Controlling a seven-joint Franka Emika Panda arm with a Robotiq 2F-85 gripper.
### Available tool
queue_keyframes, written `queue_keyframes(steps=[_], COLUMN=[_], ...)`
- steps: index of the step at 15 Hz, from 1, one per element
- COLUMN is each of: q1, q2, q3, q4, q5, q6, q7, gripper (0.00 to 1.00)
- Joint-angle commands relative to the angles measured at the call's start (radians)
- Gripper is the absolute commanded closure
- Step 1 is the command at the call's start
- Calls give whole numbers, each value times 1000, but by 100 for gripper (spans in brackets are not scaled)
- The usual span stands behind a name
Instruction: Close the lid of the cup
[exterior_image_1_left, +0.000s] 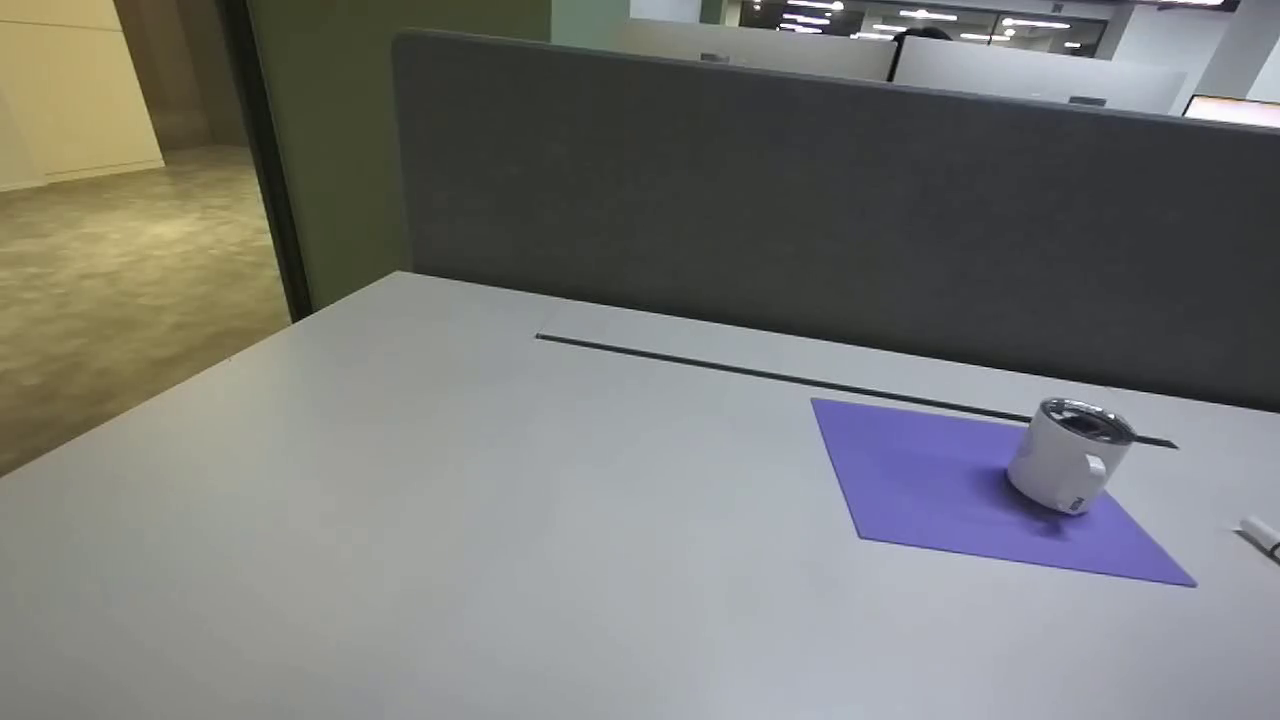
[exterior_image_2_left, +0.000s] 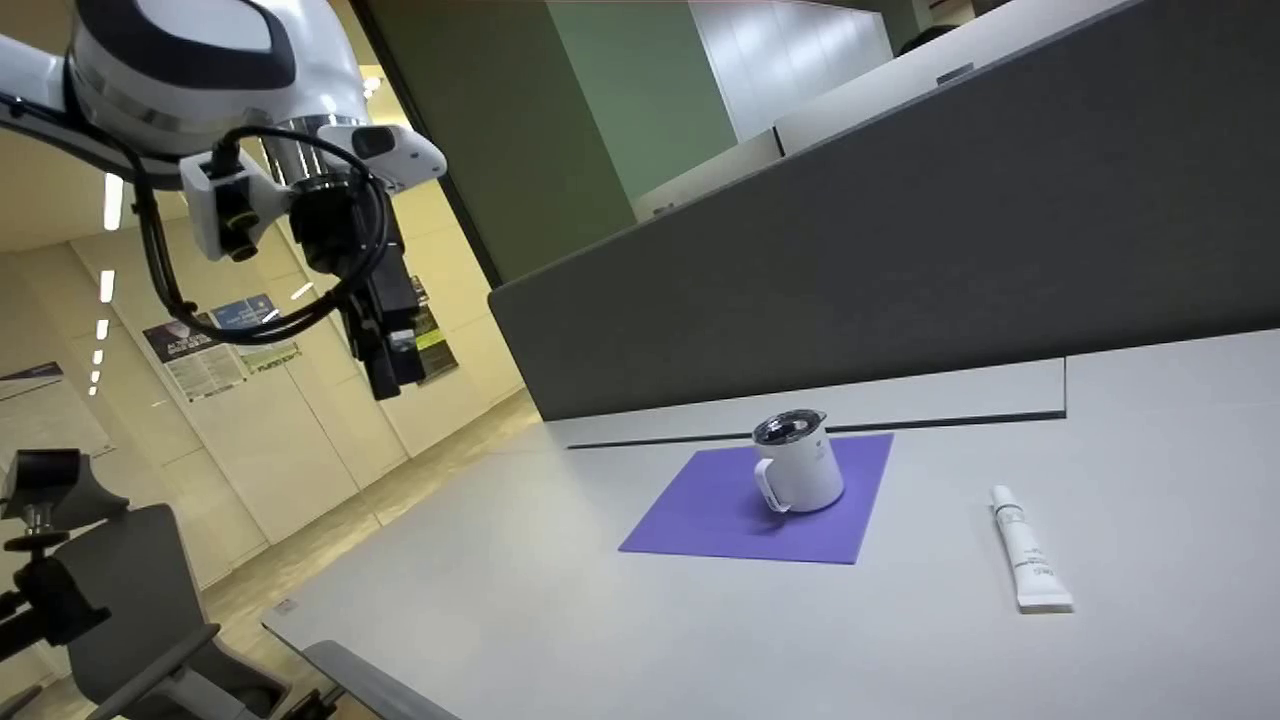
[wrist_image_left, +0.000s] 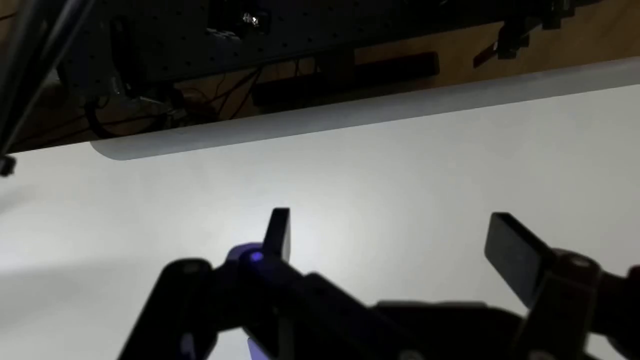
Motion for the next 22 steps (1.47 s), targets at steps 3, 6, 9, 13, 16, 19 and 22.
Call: queue_keyframes(steps=[3,6,9,13,16,19,22], q1=[1,-22,-44,-77,-59,-57,-60], q2=[13,93,206,425,579,711,801], q3=[-6,1,-15,-53,-105,-124,-127], q4=[15,95,200,421,593,762,900], q5=[-31,-197,-345,-394,-355,-303,-200], q6=[11,39,84,102,78,38,-63], q7=[0,-51,-84,-176,-274,-339,-340], gripper=[0,0,26,56,75,96,100])
